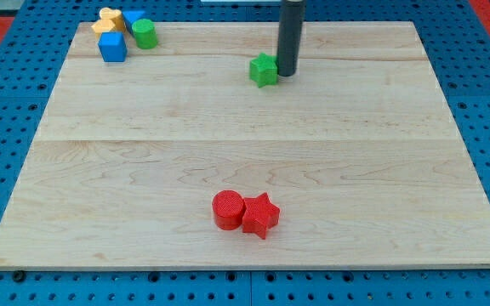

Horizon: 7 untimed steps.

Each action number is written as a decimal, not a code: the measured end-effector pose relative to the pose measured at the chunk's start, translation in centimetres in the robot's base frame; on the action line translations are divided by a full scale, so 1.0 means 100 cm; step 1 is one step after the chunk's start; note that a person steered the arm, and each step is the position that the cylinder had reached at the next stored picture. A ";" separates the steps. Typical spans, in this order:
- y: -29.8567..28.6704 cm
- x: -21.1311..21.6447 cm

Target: Move green blocks to the top left of the board

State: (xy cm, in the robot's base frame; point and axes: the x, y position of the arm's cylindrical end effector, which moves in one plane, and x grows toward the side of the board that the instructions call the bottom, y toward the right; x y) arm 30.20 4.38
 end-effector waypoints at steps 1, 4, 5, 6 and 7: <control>-0.046 0.008; -0.126 0.015; -0.146 -0.009; -0.129 -0.014; -0.122 -0.036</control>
State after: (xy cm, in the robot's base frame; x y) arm 26.58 -7.85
